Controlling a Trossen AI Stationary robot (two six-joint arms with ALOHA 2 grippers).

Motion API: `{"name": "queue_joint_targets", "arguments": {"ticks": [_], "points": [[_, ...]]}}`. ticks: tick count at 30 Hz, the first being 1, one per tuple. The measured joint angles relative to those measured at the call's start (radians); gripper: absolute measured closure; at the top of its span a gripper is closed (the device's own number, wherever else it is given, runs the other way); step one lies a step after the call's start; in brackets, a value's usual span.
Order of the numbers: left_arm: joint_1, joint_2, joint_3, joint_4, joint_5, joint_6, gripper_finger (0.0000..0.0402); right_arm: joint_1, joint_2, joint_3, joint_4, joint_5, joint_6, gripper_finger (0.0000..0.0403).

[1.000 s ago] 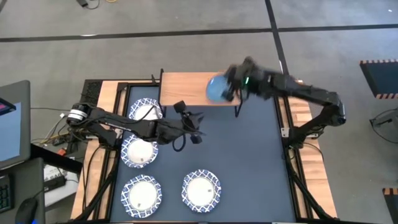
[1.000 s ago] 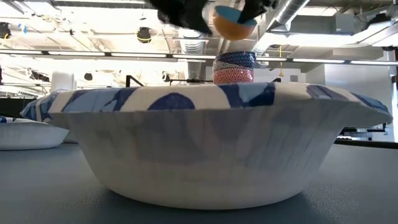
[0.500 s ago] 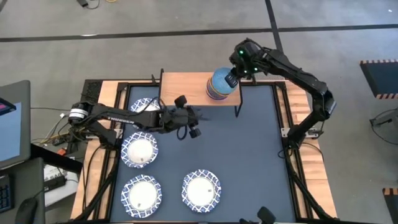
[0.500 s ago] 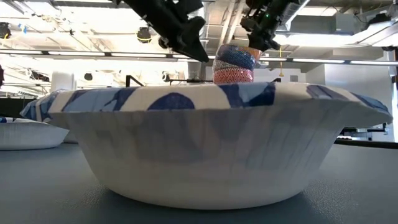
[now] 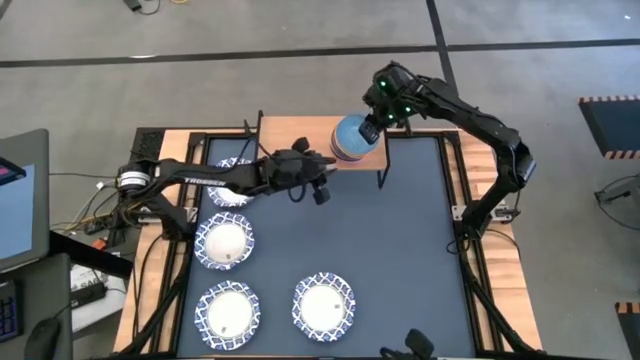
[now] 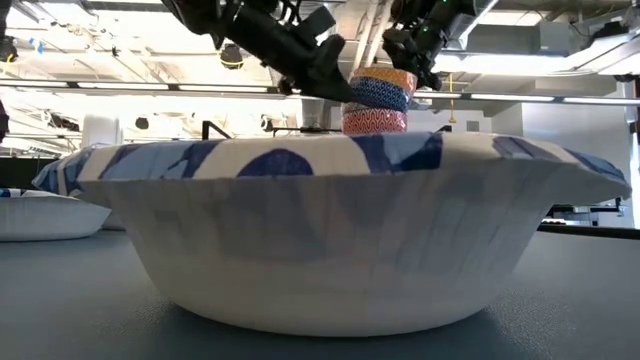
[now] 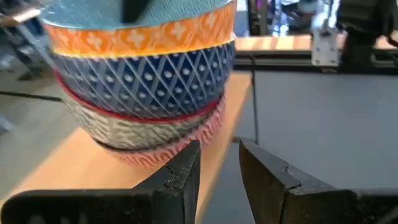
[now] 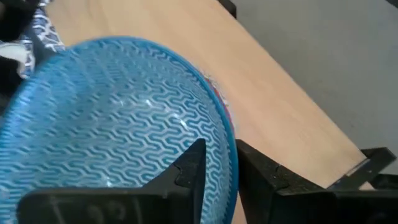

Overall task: Place and stack bowls onto a shelf
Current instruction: Stack the blue patterned bowl on top of the yellow patterned bowl on the shelf, then put the top left white patterned bowl on the shelf

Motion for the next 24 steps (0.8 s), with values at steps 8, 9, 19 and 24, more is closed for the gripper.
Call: {"name": "queue_joint_targets", "arguments": {"ticks": [8,9,19,24], "points": [[0.033,0.053,0.0,0.1,0.026,-0.009,0.0301,-0.007,-0.002,0.013,0.046,-0.008,0.0,0.0268],[0.035,0.054,-0.002,0.095,0.026,-0.009,0.0301,-0.007,-0.002,0.013,0.058,-0.008,0.0,0.0266],[0.053,0.074,-0.001,0.125,0.047,-0.008,0.0301,-0.007,-0.002,0.013,0.114,-0.001,0.0,0.0248],[0.062,0.083,-0.001,0.155,0.073,-0.009,0.0301,-0.018,-0.033,0.012,0.144,0.0,-0.013,0.0246]]}}
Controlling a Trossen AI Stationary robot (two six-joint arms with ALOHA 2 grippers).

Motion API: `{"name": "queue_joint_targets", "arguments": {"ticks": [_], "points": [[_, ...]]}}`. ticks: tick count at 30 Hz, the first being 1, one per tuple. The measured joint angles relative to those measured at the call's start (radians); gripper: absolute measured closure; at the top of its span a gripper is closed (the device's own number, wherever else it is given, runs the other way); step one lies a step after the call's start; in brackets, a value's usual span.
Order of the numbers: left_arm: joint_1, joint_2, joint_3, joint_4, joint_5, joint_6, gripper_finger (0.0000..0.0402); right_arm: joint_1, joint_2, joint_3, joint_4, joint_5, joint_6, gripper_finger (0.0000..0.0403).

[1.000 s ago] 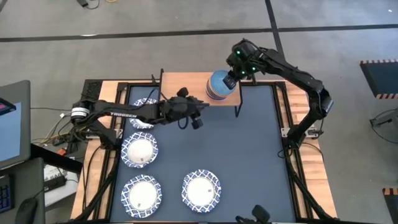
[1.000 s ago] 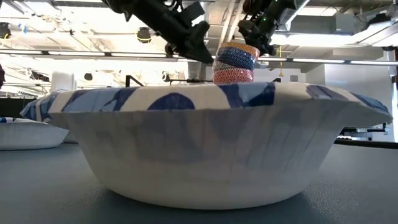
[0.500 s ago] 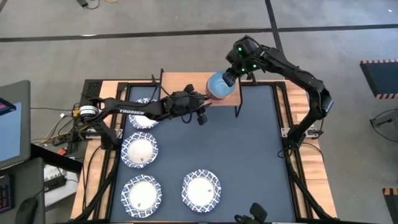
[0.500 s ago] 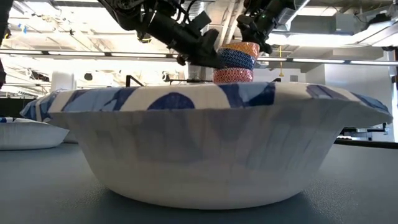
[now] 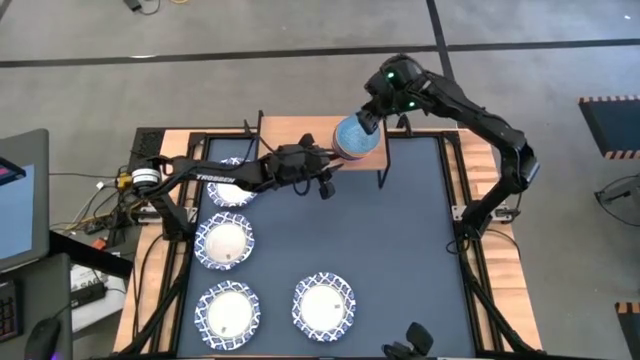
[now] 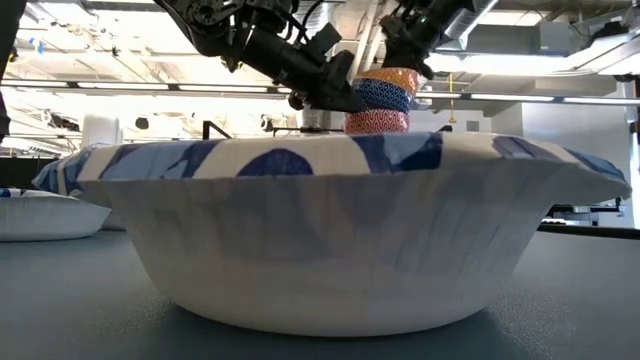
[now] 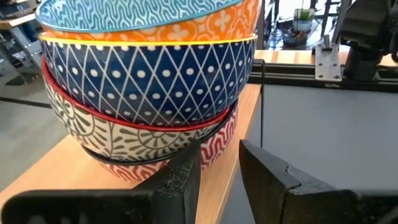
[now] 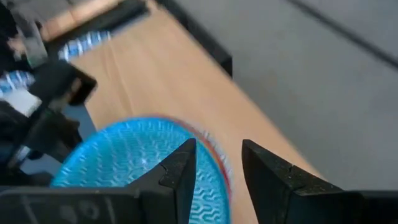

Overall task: Place and stack bowls onto a shelf
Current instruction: Put the top left white patterned bowl on the shelf

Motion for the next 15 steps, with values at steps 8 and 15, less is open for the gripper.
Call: {"name": "queue_joint_targets", "arguments": {"ticks": [8,15], "points": [[0.03,0.0,0.0,0.019,-0.004,-0.001,0.0301,-0.008,-0.118,0.001,0.017,0.003,0.002,0.0246],[0.031,-0.028,0.0,-0.06,-0.032,0.014,0.0301,0.024,-0.195,-0.007,-0.052,0.005,-0.002,0.0246]]}}
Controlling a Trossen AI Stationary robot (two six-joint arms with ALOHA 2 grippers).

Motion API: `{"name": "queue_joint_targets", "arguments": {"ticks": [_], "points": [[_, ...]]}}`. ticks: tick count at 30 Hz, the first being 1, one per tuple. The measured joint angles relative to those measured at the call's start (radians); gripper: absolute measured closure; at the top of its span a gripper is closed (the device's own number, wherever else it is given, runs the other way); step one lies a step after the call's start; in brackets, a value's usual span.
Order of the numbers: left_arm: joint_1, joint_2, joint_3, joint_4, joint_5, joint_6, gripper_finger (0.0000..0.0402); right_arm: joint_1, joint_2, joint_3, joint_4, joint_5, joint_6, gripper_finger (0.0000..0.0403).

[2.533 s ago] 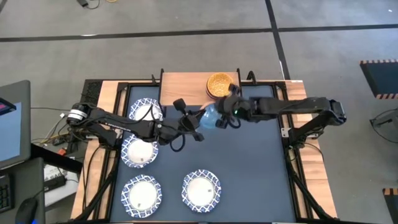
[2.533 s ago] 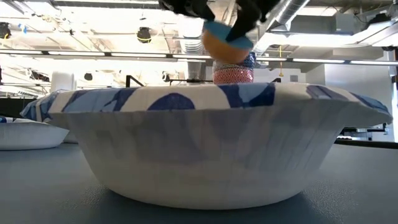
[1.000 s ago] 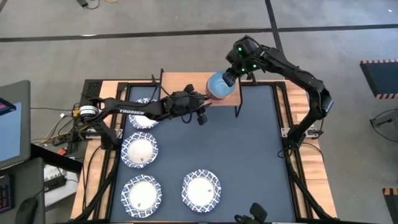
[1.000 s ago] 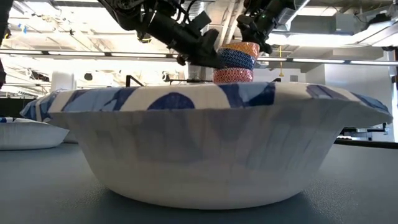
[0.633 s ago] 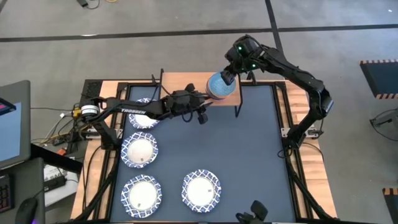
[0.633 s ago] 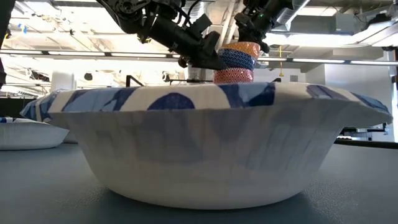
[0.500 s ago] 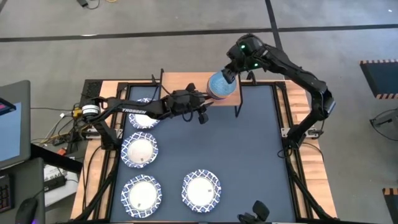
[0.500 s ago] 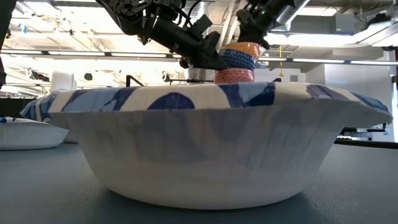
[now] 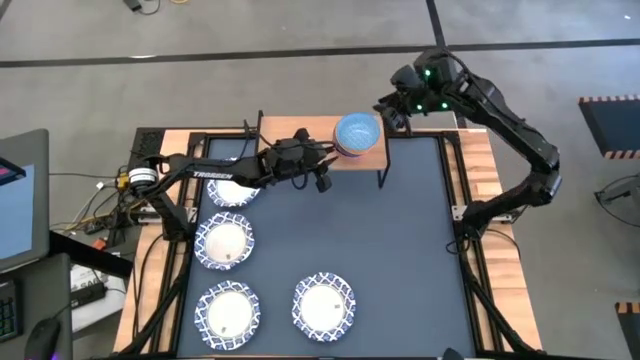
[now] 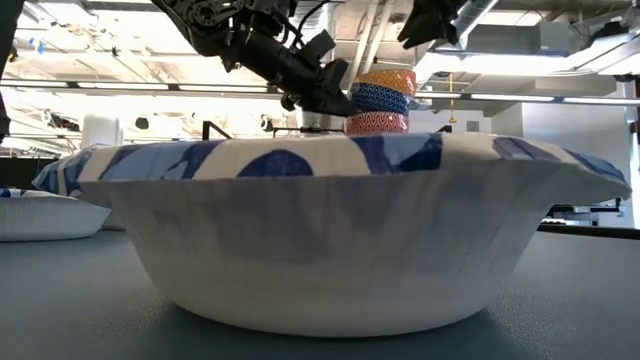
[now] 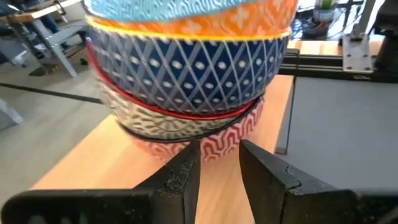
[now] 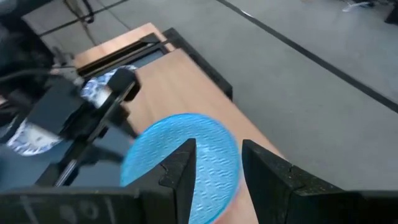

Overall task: Place and stack bowls onto a shelf
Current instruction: Put the top left white patterned bowl on the shelf

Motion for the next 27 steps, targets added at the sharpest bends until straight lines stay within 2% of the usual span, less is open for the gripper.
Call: {"name": "queue_joint_targets", "arguments": {"ticks": [6,12,18,20,23,27], "points": [[-0.03,-0.115,0.0,-0.207,-0.062,0.023,0.0301,0.082,-0.11,-0.182,0.115,0.018,0.027,0.0246],[-0.1,-0.305,0.0,-0.65,-0.067,-0.06,0.0301,0.221,-0.243,-0.48,0.329,0.053,0.078,0.0246],[-0.232,-0.45,-0.002,-1.109,-0.054,-0.203,0.0301,0.4,-0.362,-0.74,0.664,0.057,0.131,0.0246],[-0.263,-0.473,-0.036,-1.174,-0.069,-0.277,0.0301,0.457,-0.376,-0.796,0.746,0.058,0.131,0.0246],[-0.275,-0.493,-0.114,-1.182,-0.114,-0.36,0.0301,0.528,-0.368,-0.843,0.795,0.094,0.131,0.0246],[-0.238,-0.494,-0.228,-1.18,-0.114,-0.381,0.0301,0.583,-0.349,-0.865,0.815,0.148,0.131,0.0246]]}}
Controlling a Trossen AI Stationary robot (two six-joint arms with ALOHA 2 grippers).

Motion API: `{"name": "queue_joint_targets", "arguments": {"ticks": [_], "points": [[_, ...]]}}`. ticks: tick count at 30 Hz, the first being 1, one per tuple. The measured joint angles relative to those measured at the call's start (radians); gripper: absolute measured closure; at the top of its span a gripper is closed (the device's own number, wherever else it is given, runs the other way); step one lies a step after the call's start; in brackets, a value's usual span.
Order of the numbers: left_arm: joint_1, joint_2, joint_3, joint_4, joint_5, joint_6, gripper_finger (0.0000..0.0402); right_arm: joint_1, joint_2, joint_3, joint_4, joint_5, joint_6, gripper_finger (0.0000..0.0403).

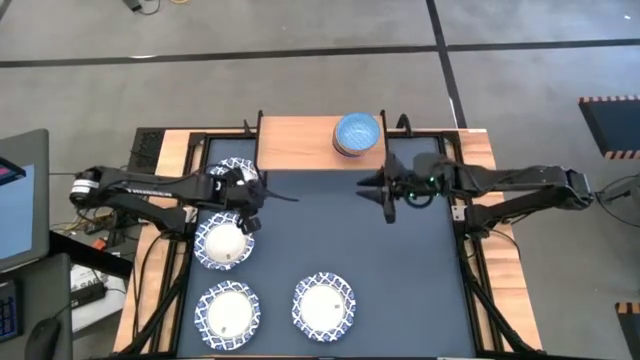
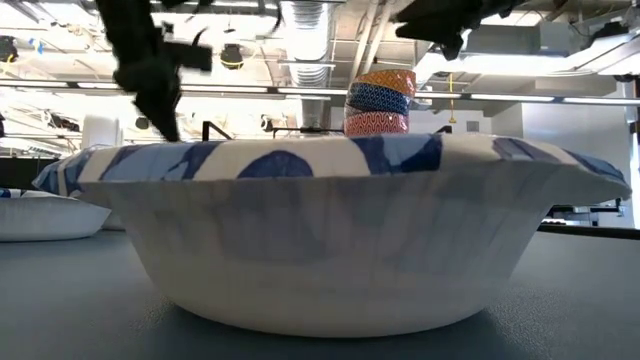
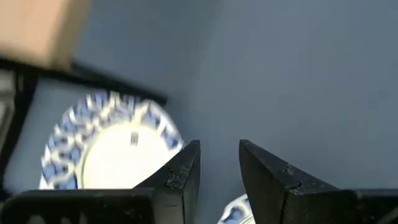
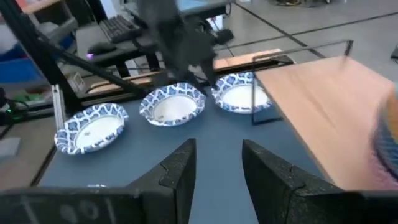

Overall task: Place and stack bowls onto a shelf
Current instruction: Put the top left white patterned bowl on the shelf

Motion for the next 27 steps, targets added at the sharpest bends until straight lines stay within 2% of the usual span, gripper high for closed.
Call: {"name": "queue_joint_targets", "arguments": {"ticks": [6,13,19,22,27], "points": [[0.087,0.0,-0.135,0.021,0.007,-0.043,0.0301,0.036,0.043,-0.017,-0.019,0.017,0.016,0.0246],[0.189,0.001,-0.208,0.106,0.073,-0.005,0.0301,0.002,0.097,-0.018,-0.008,0.018,0.015,0.0246],[0.235,0.001,-0.25,0.148,0.12,0.038,0.0304,-0.027,0.136,-0.018,0.004,0.019,0.016,0.0246],[0.241,0.003,-0.278,0.187,0.162,0.054,0.0325,-0.027,0.152,-0.018,0.002,0.019,0.017,0.0246],[0.237,0.007,-0.273,0.19,0.193,0.045,0.0391,-0.027,0.164,-0.018,0.007,0.019,0.018,0.0246]]}}
